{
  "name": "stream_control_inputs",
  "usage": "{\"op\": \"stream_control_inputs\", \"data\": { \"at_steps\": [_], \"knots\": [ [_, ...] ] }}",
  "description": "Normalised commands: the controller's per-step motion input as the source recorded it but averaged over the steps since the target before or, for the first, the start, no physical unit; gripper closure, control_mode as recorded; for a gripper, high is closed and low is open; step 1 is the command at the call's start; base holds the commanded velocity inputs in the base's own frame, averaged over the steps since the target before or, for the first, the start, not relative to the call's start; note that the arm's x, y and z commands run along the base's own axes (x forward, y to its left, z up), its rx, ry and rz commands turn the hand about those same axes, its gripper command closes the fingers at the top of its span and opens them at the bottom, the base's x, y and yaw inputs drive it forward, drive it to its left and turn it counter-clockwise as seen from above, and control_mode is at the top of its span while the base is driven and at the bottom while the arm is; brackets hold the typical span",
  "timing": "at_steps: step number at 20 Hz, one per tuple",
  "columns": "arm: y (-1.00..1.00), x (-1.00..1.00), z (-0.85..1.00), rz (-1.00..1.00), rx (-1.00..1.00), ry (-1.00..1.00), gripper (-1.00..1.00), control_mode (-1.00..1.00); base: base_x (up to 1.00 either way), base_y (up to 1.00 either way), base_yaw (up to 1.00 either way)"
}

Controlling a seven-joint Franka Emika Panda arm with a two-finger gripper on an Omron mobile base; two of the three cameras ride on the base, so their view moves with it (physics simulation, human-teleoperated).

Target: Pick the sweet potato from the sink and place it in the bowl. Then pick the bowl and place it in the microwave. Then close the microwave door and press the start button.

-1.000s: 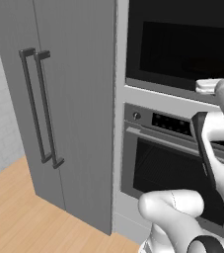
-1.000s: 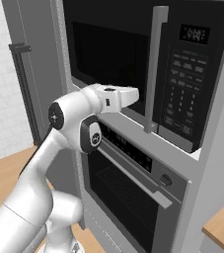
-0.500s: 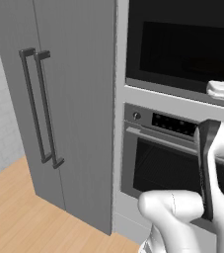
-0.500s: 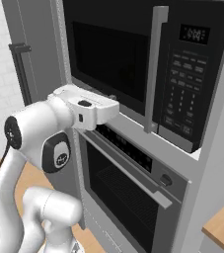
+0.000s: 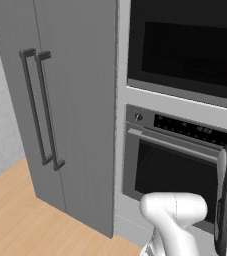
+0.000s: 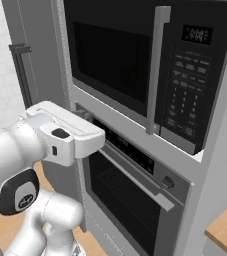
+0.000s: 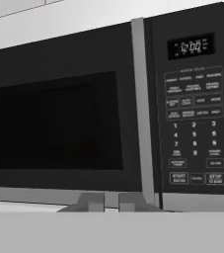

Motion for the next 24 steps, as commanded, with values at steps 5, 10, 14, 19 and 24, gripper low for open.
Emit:
{"op": "stream_control_inputs", "data": {
  "at_steps": [5,10,14,19,24],
  "knots": [
    [0.00,-0.71,-0.12,0.00,-0.02,0.00,1.00,-1.00,0.00,0.00,0.00],
    [0.00,-0.37,-0.02,0.00,-0.01,0.00,1.00,-1.00,0.00,0.00,0.00],
    [-0.21,0.00,0.00,0.00,0.00,-0.02,1.00,-1.00,0.00,0.00,0.00],
    [-0.28,0.11,0.00,0.00,0.00,0.00,1.00,-1.00,0.00,0.00,0.00],
    [-0.26,0.28,-0.01,-0.02,0.00,0.00,1.00,-1.00,0.00,0.00,0.00]
  ]
}}
